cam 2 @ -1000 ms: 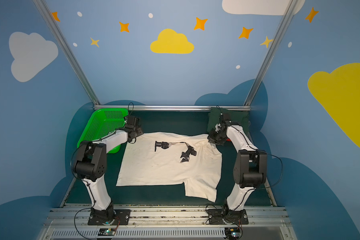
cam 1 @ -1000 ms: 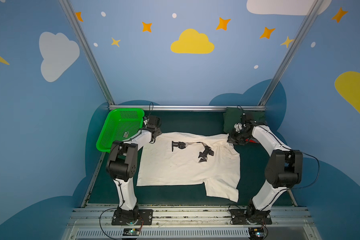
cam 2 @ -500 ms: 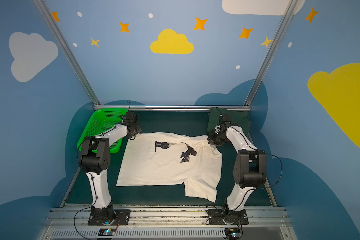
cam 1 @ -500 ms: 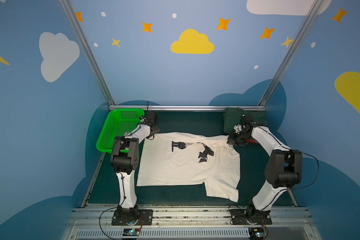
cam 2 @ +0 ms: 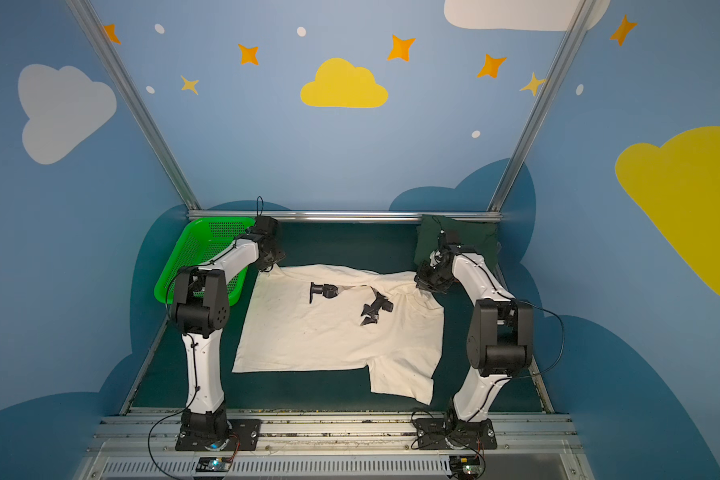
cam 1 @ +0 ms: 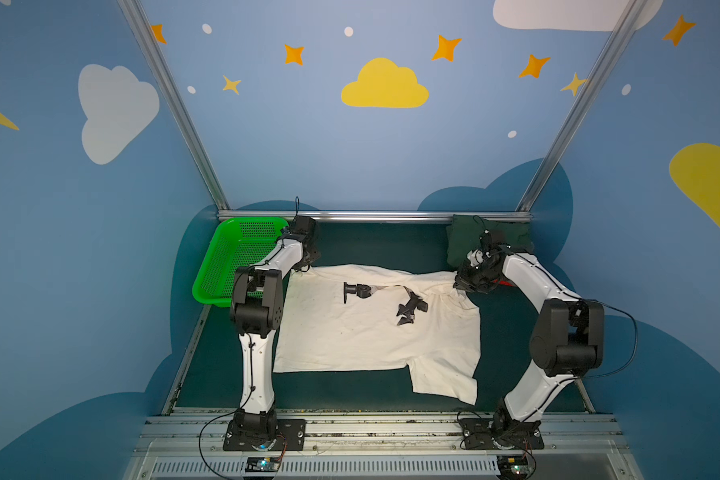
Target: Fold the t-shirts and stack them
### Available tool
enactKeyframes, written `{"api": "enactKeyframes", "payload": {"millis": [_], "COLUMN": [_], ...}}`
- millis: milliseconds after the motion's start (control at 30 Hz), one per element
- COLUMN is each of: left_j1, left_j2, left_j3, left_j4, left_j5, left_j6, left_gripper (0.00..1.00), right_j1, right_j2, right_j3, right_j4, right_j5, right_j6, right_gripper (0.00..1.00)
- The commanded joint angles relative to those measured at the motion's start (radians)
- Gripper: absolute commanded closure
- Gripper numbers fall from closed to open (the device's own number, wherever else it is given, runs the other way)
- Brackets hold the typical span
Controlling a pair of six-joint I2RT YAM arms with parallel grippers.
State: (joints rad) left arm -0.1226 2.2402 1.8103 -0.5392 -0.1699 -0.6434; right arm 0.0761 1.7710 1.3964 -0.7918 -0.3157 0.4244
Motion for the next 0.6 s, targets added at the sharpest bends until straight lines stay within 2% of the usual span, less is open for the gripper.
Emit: {"api": "enactKeyframes", "payload": {"millis": [0,233,333,500,567], "left_j1": [0.005,0.006,0.006,0.006,0.007], "left_j2": [0.044,0.042,0.045,0.039,0.03], "left_j3": [0.067,0.051,0.053,0.057,0.057], "left_j4": [-0.098,-0.107,-0.118,-0.129,-0.134], "left_j5": [-0.014,-0.012,-0.016,-0.01,-0.019], "left_j6": [0.027,0.046,0.058,0.071,0.074], "left_gripper": [0.41,0.52,0.64,0.95,0.96], "right_j1": [0.0,-0.002,-0.002,-0.002,-0.002], "right_j2": [-0.005,-0.012,-0.01,-0.01,-0.013], "right_j3": [-0.007,-0.012,-0.014,-0.013,-0.011], "right_j4": [-0.004,-0.004,-0.001,0.002,0.003], "right_j5": [-0.005,-0.003,-0.007,-0.01,-0.013], "right_j6": [-0.007,-0.008,-0.007,-0.004,-0.003], "right_gripper": [1.0,1.0,1.0,1.0,1.0]}}
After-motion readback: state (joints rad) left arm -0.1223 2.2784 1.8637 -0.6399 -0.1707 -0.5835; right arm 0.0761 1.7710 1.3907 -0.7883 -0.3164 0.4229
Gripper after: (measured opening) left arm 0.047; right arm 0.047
